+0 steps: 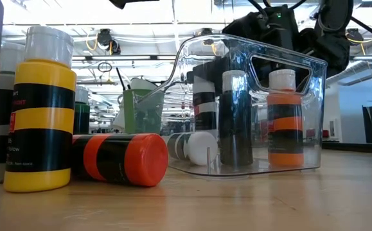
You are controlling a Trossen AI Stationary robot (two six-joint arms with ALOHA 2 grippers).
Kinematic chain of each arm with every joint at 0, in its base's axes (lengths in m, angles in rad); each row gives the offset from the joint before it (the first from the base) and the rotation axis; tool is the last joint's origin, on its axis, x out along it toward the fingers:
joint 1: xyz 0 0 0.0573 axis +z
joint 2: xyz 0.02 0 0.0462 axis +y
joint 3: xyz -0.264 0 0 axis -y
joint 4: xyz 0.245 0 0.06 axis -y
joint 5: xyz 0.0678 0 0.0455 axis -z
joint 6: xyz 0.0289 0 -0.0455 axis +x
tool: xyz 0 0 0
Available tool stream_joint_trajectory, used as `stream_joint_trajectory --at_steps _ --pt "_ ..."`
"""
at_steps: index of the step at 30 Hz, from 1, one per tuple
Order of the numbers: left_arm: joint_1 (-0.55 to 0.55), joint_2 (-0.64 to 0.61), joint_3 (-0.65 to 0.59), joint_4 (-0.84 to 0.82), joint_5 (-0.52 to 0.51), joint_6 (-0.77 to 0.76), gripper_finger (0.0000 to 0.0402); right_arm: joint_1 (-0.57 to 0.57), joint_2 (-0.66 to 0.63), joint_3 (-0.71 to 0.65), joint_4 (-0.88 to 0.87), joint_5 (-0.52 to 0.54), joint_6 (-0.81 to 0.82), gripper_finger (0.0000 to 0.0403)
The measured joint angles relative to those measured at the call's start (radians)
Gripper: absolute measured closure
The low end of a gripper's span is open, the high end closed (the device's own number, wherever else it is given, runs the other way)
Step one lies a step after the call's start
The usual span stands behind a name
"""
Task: Pick & Place Paint Supplies
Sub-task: Adjust the small white paint bottle in the transparent bin
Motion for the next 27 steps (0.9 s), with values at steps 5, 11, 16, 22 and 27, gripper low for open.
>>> stream_joint_trajectory --at_steps 5,11,16,22,27 --pt "0.0 0.0 0.0 0.0 0.0 -0.004 0.0167 -0.008 0.001 -0.002 0.025 -0.109 -0.024 0.0291" --pt "0.0 0.0 -0.001 -0.004 0.0 0.001 0.0167 -0.055 -0.087 0.012 -0.131 -0.27 -0.028 0.0292" --pt "0.0 0.0 -0.001 -0.006 0.0 0.011 0.0167 -0.036 -0.168 0.042 -0.354 -0.263 -0.113 0.0292" --pt "0.0 0.0 -0.001 -0.005 0.001 0.011 0.0167 -0.01 -0.181 0.173 -0.703 -0.201 -0.205 0.0292" --pt "0.0 0.001 -0.001 -0.007 0.002 0.01 0.0167 0.017 -0.14 0.235 -0.72 -0.203 -0.317 0.0292"
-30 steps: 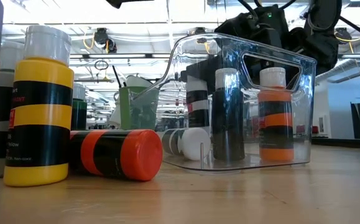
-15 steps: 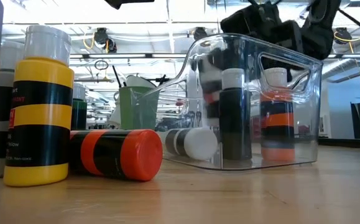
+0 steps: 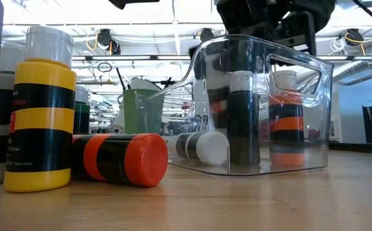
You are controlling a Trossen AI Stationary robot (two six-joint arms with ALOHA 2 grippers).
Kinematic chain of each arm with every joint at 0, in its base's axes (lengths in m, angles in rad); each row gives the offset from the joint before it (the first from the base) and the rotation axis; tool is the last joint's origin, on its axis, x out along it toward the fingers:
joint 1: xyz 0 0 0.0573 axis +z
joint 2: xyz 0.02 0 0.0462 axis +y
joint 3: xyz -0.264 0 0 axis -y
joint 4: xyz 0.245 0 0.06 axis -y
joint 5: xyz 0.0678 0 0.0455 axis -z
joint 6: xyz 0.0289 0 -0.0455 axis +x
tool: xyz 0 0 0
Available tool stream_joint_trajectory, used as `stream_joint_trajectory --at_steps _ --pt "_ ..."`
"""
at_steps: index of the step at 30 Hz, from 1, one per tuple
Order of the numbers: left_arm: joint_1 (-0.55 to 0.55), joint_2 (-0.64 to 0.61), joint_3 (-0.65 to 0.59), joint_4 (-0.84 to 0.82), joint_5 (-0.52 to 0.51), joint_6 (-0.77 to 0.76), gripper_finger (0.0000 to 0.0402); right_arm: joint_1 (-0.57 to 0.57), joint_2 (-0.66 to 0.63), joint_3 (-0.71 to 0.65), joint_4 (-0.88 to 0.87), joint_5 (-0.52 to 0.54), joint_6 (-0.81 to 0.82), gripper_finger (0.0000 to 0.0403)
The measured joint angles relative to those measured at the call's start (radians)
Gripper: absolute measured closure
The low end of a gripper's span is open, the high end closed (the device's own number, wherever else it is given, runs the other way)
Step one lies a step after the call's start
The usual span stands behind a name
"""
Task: Pick & Place Paint Supplies
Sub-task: Adjust the small white paint bottle in the transparent bin
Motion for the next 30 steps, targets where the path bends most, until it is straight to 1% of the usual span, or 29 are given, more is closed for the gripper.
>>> stream_joint_trajectory --at_steps 1,4,6,8,10,12,13,19,25,30 --pt "0.0 0.0 0.0 -0.002 0.0 0.0 0.0167 0.0 0.002 0.001 0.007 -0.007 -0.019 0.0292" --pt "0.0 0.0 0.0 -0.004 0.007 -0.001 0.0167 -0.018 0.002 0.0 0.0 -0.071 -0.054 0.0292" --pt "-0.002 0.0 0.0 -0.008 0.007 -0.001 0.0167 -0.029 0.001 -0.008 0.01 -0.113 -0.059 0.0292" --pt "-0.002 0.0 0.0 -0.013 0.008 -0.002 0.0167 -0.039 0.014 -0.017 0.03 -0.132 -0.059 0.0292" --pt "-0.002 0.0 0.0 -0.017 0.008 -0.003 0.0167 -0.053 0.035 -0.021 0.047 -0.188 -0.058 0.0292" --pt "-0.002 0.0 0.0 -0.022 0.009 -0.007 0.0167 -0.069 0.048 -0.023 0.067 -0.273 -0.052 0.0292" --pt "-0.002 0.0 0.0 -0.022 0.009 -0.007 0.0167 -0.072 0.06 -0.022 0.088 -0.292 -0.05 0.0292" --pt "-0.002 0.0 0.0 -0.022 0.009 -0.007 0.0167 -0.075 0.101 -0.021 0.123 -0.312 -0.063 0.0292" --pt "-0.002 0.0 0.0 -0.023 0.009 -0.009 0.0167 -0.076 0.101 -0.027 0.128 -0.315 -0.088 0.029" --pt "-0.002 0.0 0.0 -0.024 0.01 -0.015 0.0167 -0.076 0.101 -0.052 0.198 -0.312 -0.079 0.0282"
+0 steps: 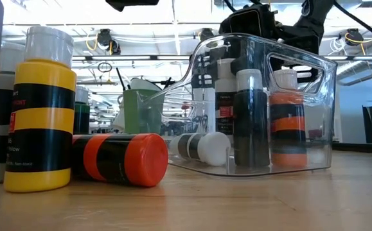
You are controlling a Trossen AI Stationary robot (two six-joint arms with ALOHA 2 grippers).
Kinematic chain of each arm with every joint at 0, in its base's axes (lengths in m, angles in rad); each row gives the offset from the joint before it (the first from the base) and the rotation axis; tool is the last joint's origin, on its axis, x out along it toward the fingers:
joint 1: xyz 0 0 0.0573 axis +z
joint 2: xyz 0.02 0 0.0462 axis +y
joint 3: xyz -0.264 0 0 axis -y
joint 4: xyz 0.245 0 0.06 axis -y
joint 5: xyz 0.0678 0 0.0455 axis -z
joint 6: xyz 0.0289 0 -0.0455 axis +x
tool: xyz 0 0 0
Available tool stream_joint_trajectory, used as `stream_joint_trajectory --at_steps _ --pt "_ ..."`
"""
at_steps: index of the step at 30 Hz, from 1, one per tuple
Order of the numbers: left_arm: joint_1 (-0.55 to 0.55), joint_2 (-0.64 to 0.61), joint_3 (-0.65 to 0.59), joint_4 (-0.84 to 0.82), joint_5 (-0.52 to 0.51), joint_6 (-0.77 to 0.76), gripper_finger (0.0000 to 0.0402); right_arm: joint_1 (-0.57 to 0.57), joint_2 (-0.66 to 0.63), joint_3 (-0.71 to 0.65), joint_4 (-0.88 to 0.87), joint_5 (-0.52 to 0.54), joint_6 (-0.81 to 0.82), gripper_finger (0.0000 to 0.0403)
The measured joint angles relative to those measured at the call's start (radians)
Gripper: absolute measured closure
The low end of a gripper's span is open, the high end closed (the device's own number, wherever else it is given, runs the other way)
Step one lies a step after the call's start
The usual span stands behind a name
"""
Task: Pick & Place Paint Supplies
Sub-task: Adjust the small white paint bottle in the transparent bin, then adjust the transparent bin on the table
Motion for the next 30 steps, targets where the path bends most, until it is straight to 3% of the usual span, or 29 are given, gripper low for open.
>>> stream_joint_trajectory --at_steps 14,18,26,30 --pt "0.0 0.0 0.0 0.001 0.0 0.004 0.0167 0.0 0.002 -0.007 0.034 0.016 0.067 0.0261" --pt "0.0 0.0 0.0 0.001 0.0 0.004 0.0167 0.0 -0.035 -0.01 0.049 0.077 0.154 0.026" --pt "0.001 0.0 0.0 0.001 0.0 0.005 0.0167 0.001 -0.363 -0.009 -0.113 0.113 0.244 0.0259" --pt "0.005 0.0 0.0 0.001 -0.001 0.003 0.0167 0.011 -0.591 -0.026 -0.288 0.315 0.258 0.0271"
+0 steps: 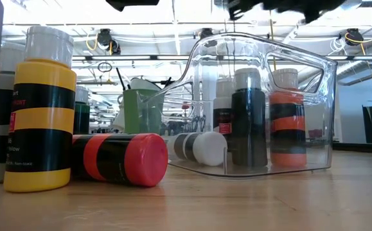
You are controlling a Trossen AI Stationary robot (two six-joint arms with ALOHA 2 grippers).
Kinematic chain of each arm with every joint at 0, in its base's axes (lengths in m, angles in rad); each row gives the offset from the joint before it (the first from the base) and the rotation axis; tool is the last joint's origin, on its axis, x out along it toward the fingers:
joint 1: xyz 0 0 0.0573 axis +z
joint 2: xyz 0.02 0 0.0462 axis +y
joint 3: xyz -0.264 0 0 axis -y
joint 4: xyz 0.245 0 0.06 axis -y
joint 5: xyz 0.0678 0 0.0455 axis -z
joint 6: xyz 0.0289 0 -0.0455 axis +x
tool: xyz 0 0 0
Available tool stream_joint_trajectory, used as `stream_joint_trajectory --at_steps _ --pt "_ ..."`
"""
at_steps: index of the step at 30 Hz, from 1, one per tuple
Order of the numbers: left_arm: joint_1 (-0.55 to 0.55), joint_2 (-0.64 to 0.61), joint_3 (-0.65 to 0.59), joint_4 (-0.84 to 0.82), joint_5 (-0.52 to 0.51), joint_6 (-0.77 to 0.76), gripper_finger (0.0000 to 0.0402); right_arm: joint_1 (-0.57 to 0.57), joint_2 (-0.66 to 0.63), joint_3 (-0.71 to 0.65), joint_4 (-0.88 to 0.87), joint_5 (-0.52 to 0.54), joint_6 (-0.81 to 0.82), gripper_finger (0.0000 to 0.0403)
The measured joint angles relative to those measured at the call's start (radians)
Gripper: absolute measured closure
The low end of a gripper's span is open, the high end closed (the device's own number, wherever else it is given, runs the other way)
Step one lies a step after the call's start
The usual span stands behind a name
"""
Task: Pick & Place Paint Supplies
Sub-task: Adjust the transparent bin on the table
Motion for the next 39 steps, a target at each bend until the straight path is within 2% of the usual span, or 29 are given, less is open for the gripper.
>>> stream_joint_trajectory --at_steps 3,7,9,15,20,22,26,30,33,39 --pt "0.006 0.0 0.0 0.0 -0.001 -0.022 0.0167 0.03 -0.192 -0.097 -0.032 0.179 -0.044 0.0305" --pt "0.02 0.0 0.0 -0.005 -0.001 -0.05 0.0167 0.043 -0.42 -0.304 0.04 0.214 -0.018 0.0378" --pt "0.031 0.0 0.0 -0.005 -0.001 -0.047 0.0167 0.039 -0.5 -0.401 0.088 0.218 0.043 0.0395" --pt "0.107 0.045 0.001 -0.008 0.013 -0.049 0.0167 0.027 -0.602 -0.612 0.232 0.309 0.125 0.0389" --pt "0.164 0.134 0.014 -0.028 0.163 0.001 0.0167 0.036 -0.587 -0.776 0.429 0.322 0.088 0.0401" --pt "0.184 0.189 0.075 -0.11 0.225 0.008 0.0167 0.036 -0.583 -0.823 0.543 0.324 0.075 0.0401" --pt "0.215 0.321 0.292 -0.323 0.246 0.026 0.0167 0.036 -0.57 -0.82 0.51 0.321 0.07 0.0399" --pt "0.244 0.44 0.52 -0.59 0.275 0.136 0.0167 0.036 -0.574 -0.821 0.52 0.319 0.075 0.0402" --pt "0.264 0.519 0.647 -0.753 0.304 0.223 0.0167 0.036 -0.573 -0.822 0.495 0.317 0.076 0.0401" --pt "0.316 0.656 0.818 -0.88 0.371 0.327 0.0167 0.036 -0.572 -0.822 0.473 0.317 0.075 0.0399"
